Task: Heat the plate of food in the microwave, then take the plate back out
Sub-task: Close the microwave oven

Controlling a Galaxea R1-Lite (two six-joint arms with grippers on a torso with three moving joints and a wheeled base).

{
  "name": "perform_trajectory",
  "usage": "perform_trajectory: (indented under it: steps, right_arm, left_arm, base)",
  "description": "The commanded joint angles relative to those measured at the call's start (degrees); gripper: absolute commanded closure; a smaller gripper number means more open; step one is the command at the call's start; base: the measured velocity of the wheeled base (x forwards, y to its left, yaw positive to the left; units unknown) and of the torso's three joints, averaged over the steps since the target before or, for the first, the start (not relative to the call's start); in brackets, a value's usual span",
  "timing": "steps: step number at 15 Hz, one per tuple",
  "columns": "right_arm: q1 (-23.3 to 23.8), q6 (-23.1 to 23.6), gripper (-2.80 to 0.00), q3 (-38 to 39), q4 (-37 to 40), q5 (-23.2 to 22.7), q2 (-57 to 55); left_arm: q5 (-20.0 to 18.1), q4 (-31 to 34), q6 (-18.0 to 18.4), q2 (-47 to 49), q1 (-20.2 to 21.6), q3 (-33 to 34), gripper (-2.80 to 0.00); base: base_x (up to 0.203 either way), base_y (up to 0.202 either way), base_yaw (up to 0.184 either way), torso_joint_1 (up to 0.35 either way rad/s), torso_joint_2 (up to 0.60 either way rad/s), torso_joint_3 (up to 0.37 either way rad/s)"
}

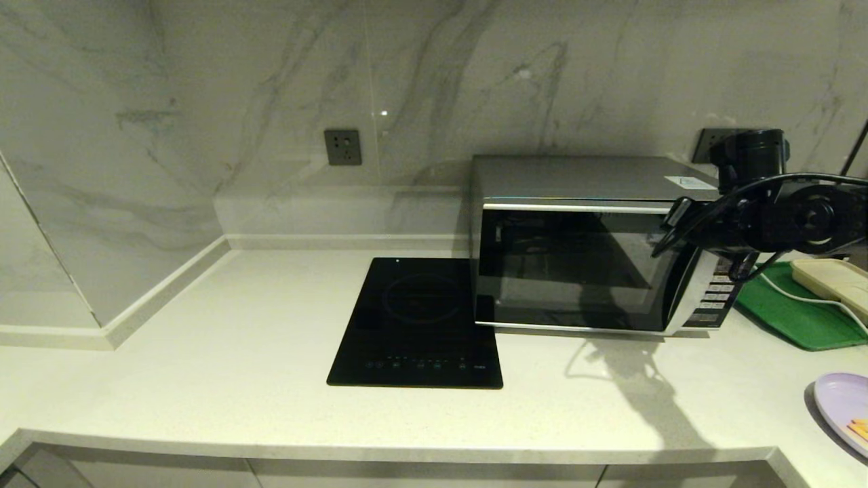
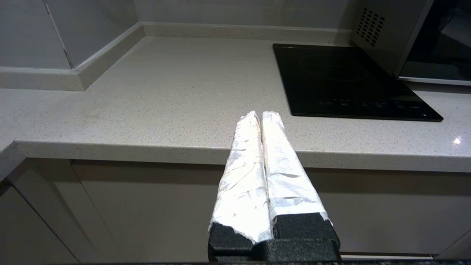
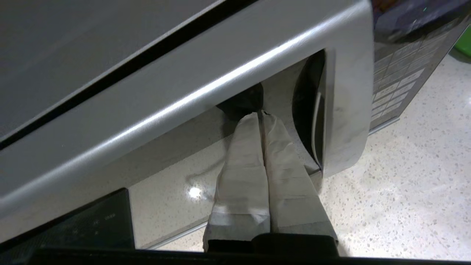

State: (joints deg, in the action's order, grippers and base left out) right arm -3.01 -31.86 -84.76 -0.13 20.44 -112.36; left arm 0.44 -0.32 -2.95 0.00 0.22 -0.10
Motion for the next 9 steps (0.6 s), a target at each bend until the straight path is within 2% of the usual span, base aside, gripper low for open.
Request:
perform_trajectory:
  steps: [1,9]
  right_arm:
    - [0.0,-0.1,0.00,-0.8,-0.4,0.1,0.2]
    - [0.1,0.1,0.00,-4.0,-0.2,0.2,-1.3]
  left_arm:
    - [0.0,0.0,0.0,0.0,0.0,0.0,0.00]
    - [0.0,0.0,0.0,-0.1,0.0,0.0,0.00]
  base:
    - [0.000,0.000,0.000,0.000,0.00,0.000]
    - [0.000,0.000,0.000,0.000,0.00,0.000]
